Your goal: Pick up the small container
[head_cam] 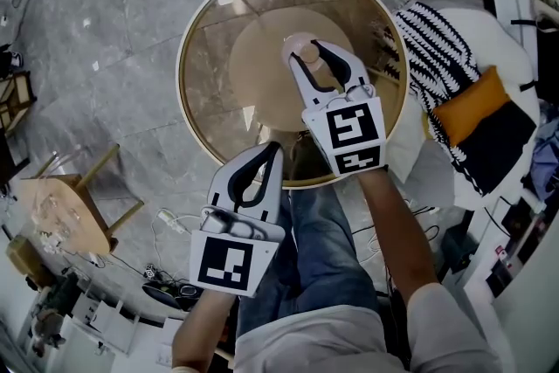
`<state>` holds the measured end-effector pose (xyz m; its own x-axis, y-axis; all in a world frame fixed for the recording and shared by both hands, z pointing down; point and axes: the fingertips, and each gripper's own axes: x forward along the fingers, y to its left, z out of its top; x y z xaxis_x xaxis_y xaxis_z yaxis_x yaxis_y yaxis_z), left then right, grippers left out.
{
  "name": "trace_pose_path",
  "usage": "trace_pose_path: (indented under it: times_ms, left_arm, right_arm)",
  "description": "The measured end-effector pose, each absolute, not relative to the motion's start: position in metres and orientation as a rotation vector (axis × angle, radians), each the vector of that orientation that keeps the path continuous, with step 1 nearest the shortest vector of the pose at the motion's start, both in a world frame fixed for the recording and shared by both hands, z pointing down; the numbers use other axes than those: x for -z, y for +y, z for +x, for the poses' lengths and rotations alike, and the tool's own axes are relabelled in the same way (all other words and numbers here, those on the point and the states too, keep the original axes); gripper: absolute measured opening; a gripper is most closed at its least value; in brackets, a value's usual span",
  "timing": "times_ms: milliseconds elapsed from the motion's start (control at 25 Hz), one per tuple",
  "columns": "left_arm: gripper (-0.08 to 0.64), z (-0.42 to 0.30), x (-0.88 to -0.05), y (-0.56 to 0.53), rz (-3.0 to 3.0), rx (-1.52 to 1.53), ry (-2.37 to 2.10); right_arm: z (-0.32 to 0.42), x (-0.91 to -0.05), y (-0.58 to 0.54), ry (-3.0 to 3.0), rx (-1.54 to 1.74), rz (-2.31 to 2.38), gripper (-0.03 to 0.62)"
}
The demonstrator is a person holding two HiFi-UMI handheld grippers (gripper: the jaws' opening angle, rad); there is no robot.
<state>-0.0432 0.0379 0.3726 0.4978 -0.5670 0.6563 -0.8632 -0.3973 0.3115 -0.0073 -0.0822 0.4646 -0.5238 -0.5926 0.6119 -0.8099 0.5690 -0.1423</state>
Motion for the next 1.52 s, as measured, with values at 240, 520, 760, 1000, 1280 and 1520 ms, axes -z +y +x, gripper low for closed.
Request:
trace_pose_path:
  times_ms: [240, 520, 760, 1000, 1280, 1520]
  left_arm:
    - [0.017, -0.043, -0.359, 0.034, 2.111, -0.586, -1.187]
    - [0.017, -0.062, -0.341, 0.023, 2.084, -0.556, -1.244]
    - [0.017, -0.059, -0.321, 0.027, 2.113, -0.563, -1.226]
    - [0.017, -0.057, -0.286, 0.032, 2.135, -0.481, -1.252]
    - [0.017, -0.060, -0.255, 0.045, 2.129, -0.444, -1.243]
    - [0.017, -0.053, -0.232, 0.067, 2.175, -0.455, -1.201]
  right_arm:
    - [-0.004, -0.451, -0.076, -2.298, -0.559, 1.111, 0.149]
    - [0.002, -0.430, -0.069, -2.300, -0.557, 1.094, 0.149]
    - [0.004, -0.406, -0.063, -2.308, -0.556, 1.086, 0.149]
    - [0.006, -0.375, -0.056, -2.319, -0.556, 1.102, 0.148]
    - [0.011, -0.339, -0.051, -2.331, -0.549, 1.125, 0.149]
    - [0.008, -0.313, -0.043, -2.343, -0.524, 1.107, 0.149]
